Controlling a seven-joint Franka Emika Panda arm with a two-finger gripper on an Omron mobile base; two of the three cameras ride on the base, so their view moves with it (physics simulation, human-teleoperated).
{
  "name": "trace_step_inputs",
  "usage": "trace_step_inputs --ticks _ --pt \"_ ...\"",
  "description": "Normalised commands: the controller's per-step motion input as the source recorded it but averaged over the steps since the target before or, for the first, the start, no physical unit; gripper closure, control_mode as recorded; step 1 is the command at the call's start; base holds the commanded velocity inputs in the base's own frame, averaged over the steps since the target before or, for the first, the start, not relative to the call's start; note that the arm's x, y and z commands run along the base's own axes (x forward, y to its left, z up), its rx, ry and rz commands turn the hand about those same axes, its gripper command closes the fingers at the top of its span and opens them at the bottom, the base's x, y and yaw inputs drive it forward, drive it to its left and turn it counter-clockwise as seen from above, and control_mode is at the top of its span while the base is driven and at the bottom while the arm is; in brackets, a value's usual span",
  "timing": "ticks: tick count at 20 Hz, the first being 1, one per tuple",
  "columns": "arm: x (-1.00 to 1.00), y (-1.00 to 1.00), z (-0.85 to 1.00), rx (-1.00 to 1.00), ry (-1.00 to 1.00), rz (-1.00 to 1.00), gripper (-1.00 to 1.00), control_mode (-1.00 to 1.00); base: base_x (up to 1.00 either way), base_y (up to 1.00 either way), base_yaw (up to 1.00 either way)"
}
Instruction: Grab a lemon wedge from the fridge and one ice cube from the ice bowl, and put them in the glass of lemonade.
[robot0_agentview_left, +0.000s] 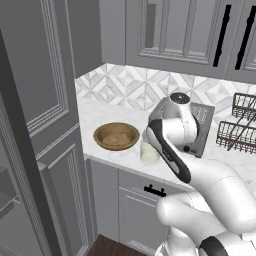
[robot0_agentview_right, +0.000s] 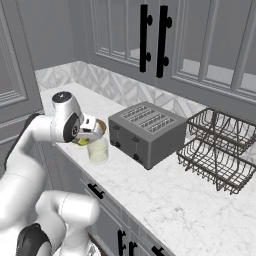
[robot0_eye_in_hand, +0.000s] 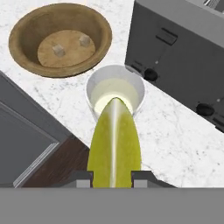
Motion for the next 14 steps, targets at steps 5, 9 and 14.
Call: trace_step_inputs --ticks 5,9,14 --pt "0.24 0.00 -0.22 0.00 0.00 0.00 1.00 -1.00 0.00 0.00 0.00" --pt "0.15 0.00 -0.18 0.00 0.00 0.00 1.00 -1.00 0.00 0.00 0.00" --pt "0.06 0.00 -0.15 0.00 0.02 0.00 1.00 -1.00 0.00 0.00 0.00"
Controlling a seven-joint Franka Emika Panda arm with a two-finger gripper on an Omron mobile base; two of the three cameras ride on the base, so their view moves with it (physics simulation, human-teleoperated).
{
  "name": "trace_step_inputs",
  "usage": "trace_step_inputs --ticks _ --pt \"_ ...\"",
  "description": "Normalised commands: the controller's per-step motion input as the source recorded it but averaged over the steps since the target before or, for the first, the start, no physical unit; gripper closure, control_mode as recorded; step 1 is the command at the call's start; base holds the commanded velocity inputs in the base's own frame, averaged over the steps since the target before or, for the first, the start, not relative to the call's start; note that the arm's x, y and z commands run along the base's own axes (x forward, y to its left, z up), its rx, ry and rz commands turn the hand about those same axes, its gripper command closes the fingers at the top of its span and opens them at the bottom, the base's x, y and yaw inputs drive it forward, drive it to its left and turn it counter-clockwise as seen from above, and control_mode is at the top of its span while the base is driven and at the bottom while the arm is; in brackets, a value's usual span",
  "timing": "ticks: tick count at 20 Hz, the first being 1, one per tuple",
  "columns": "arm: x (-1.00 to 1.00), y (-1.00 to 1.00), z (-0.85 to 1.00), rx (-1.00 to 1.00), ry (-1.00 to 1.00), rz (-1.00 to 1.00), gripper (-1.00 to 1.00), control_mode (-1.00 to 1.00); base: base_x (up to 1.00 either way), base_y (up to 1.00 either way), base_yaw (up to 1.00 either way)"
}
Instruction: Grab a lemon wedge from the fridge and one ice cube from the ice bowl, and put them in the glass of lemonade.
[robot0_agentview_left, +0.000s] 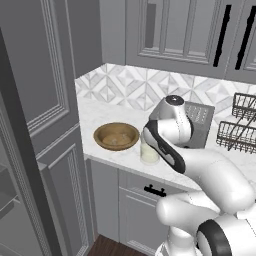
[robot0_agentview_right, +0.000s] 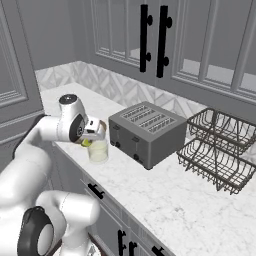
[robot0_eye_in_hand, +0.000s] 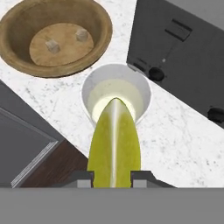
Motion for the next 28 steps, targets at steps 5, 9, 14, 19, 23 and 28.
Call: trace_step_inputs --ticks 5,9,14,19,23,28 --pt "0.07 0.00 -0.08 0.00 0.03 0.00 1.00 -1.00 0.00 0.00 0.00" --pt "0.08 0.00 0.00 0.00 0.00 0.00 1.00 -1.00 0.00 0.00 0.00" --pt "0.34 0.00 0.00 0.00 0.04 0.00 1.00 -1.00 0.00 0.00 0.00" --pt "0.31 0.00 0.00 0.00 0.03 0.00 1.00 -1.00 0.00 0.00 0.00" --pt "0.30 0.00 0.00 0.00 0.11 0.00 1.00 -1.00 0.00 0.00 0.00" --pt "0.29 0.00 0.00 0.00 0.10 0.00 1.00 -1.00 0.00 0.00 0.00"
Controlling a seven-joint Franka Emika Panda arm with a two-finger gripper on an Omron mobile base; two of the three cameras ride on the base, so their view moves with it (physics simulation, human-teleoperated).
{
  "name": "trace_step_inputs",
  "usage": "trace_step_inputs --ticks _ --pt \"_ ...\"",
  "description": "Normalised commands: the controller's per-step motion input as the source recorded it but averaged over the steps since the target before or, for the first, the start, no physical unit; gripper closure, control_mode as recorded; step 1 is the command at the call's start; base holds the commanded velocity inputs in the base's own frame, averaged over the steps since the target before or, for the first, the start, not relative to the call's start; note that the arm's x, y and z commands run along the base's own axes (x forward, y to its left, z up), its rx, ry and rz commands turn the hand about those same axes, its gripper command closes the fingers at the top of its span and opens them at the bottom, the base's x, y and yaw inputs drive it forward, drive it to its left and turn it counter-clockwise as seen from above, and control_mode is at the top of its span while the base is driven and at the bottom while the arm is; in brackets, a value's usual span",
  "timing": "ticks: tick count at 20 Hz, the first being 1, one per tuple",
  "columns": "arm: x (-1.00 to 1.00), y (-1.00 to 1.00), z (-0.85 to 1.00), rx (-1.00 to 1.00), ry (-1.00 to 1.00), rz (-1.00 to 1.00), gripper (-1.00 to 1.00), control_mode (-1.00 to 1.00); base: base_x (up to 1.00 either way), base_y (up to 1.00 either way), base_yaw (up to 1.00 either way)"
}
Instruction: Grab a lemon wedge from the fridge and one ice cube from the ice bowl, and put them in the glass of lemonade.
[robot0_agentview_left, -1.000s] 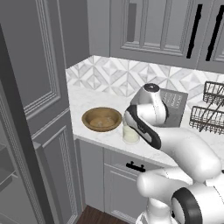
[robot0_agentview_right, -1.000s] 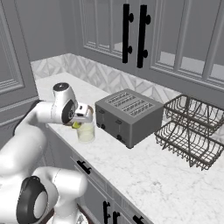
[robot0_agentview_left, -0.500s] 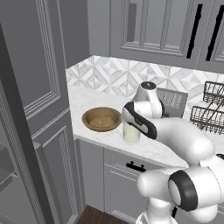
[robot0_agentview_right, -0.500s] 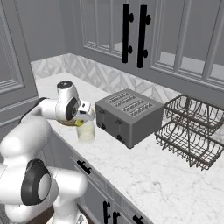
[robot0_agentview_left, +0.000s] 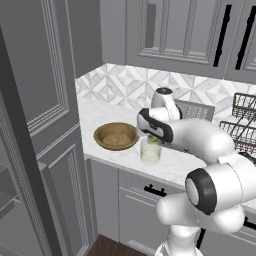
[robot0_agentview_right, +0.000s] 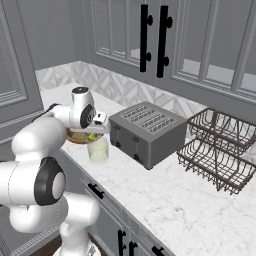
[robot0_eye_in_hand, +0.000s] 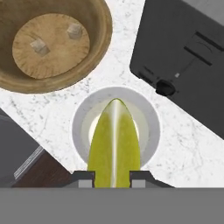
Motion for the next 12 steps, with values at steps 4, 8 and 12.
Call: trace_step_inputs --ticks 4,8,12 --pt "0.15 0.00 0.00 0.00 0.01 0.00 1.00 -1.00 0.00 0.00 0.00" --pt "0.17 0.00 -0.01 0.00 0.01 0.00 1.00 -1.00 0.00 0.00 0.00" --pt "-0.15 0.00 -0.40 0.01 0.00 0.00 1.00 -1.00 0.00 0.00 0.00"
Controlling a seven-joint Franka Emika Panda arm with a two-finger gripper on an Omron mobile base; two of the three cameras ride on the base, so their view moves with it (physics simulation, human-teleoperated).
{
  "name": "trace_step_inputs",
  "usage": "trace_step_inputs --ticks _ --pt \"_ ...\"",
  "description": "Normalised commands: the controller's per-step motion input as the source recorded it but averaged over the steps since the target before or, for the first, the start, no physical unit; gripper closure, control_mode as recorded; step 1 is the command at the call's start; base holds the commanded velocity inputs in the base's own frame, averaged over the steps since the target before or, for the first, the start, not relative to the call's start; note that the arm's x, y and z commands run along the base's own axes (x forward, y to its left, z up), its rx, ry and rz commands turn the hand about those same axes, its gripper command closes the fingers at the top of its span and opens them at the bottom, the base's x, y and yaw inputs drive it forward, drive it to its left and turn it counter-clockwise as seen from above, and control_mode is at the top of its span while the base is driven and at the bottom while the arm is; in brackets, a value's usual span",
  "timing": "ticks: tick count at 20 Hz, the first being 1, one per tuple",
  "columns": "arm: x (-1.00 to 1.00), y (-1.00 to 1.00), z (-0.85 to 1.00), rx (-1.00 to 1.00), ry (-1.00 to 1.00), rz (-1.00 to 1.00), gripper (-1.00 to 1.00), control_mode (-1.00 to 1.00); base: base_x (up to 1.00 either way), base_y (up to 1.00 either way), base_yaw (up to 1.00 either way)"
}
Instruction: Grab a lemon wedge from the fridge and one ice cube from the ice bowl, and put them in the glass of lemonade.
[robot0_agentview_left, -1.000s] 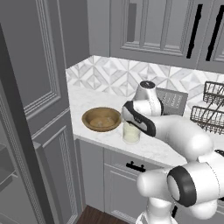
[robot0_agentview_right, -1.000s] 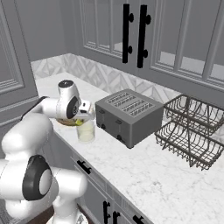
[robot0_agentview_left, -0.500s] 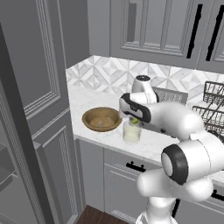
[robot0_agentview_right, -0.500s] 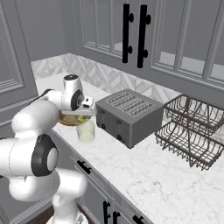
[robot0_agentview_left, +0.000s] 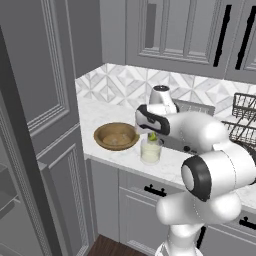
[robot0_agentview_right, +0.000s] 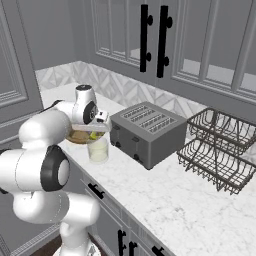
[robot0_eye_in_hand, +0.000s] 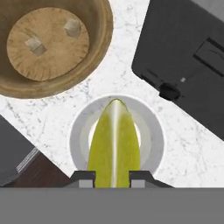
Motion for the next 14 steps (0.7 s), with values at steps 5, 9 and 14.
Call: trace_step_inputs --ticks 5,9,14 --pt "-0.16 -0.01 -0.30 0.00 0.00 0.00 1.00 -1.00 0.00 0.00 0.00" --pt "0.03 -0.01 0.00 0.00 0.01 0.00 1.00 -1.00 0.00 0.00 0.00" --pt "0.11 0.00 0.00 0.00 0.03 0.00 1.00 -1.00 0.00 0.00 0.00"
